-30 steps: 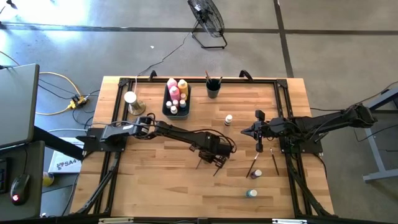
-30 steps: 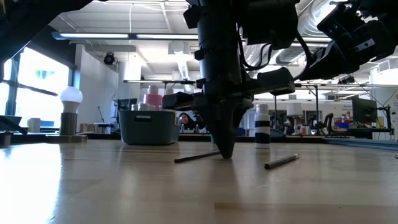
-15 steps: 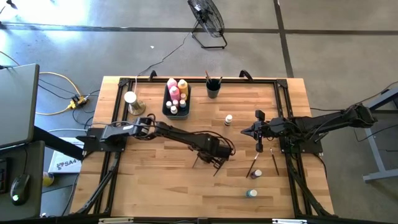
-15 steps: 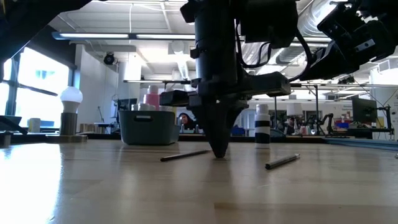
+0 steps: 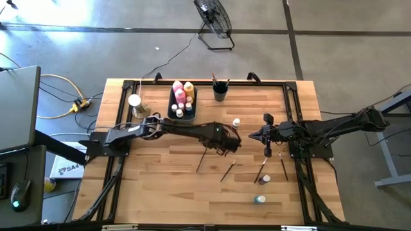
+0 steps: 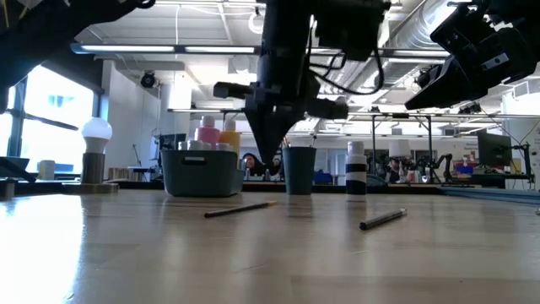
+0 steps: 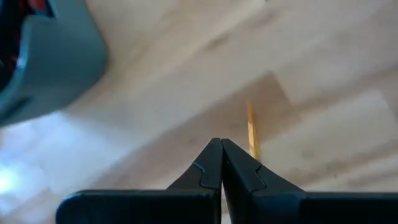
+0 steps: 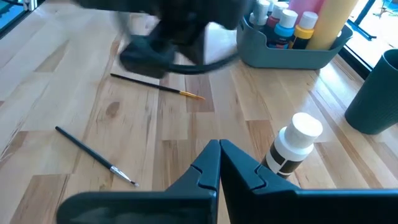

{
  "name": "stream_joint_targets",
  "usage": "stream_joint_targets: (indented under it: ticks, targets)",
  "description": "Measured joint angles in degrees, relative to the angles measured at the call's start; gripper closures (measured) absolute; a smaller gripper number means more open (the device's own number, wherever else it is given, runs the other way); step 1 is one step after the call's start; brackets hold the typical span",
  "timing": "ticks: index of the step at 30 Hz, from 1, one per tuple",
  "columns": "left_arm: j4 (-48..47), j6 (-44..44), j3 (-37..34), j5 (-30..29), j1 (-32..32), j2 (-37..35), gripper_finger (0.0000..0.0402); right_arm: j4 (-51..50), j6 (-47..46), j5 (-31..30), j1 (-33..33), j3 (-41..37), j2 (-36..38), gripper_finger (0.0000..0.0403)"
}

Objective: Pick & Place Paint Supplies
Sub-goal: Put the gold paint brush into the green cup

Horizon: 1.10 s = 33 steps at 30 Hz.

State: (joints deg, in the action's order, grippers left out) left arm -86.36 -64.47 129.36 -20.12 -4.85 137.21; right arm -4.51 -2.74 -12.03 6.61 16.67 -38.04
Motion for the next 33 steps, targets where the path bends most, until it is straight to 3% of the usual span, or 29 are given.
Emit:
stream_joint_targets:
  ticks: [15,26,33]
  targets:
    - [0.86,16.81,-1.05,-0.46,6.18,-0.11,0.0401,-1.77,-0.01,0.17,0.00,0.00,-0.01,0.0401]
    - [8.88,42.35,-0.47,-1.89,9.11,-3.20,0.0401,-1.01,0.00,0.15,0.00,0.02,0.00,0.0401]
    - [11.77,49.76,2.65,-5.01,11.39,-4.18,0.0401,-0.87,0.00,0.16,0.02,0.04,0.00,0.0401]
